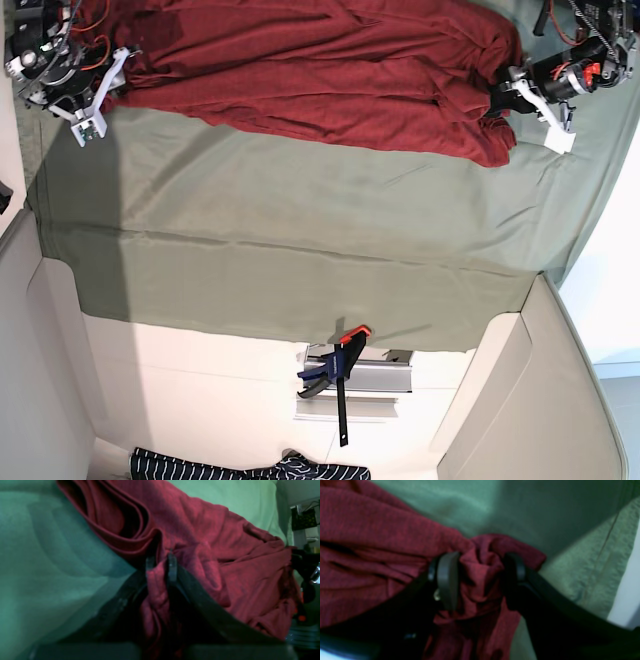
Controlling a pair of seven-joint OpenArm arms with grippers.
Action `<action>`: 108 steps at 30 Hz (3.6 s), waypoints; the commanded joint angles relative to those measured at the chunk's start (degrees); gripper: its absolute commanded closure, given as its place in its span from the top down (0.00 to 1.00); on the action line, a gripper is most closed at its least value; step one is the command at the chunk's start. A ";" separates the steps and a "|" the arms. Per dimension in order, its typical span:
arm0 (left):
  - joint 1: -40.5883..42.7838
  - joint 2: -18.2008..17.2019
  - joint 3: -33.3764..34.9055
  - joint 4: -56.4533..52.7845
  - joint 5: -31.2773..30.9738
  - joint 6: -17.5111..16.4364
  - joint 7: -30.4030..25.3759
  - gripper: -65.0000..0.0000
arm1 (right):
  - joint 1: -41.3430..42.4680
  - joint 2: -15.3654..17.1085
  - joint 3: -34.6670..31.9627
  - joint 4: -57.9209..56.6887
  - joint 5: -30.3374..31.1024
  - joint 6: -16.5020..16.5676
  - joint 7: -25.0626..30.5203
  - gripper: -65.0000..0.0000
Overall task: Fold the T-shirt properly
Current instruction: 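Drag the gripped shirt edge toward the right gripper with the left gripper, then carry the folded fabric further toward the right gripper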
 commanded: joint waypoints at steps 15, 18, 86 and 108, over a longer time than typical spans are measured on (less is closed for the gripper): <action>0.48 3.98 -7.21 25.70 -12.33 -0.56 10.45 0.00 | 0.76 0.76 0.33 0.57 -0.37 -0.42 0.39 0.44; 2.47 7.08 -5.05 29.09 -12.07 -0.56 10.38 0.00 | 0.76 0.76 0.33 0.57 -0.35 -0.42 0.39 0.44; 4.39 20.00 16.37 34.10 11.04 -0.56 5.31 0.45 | 0.76 0.76 0.33 0.57 -0.17 -0.39 0.42 0.44; 9.33 19.96 16.24 53.86 10.95 -0.56 3.04 0.48 | 0.76 0.76 0.33 0.57 -0.17 -0.39 0.42 0.44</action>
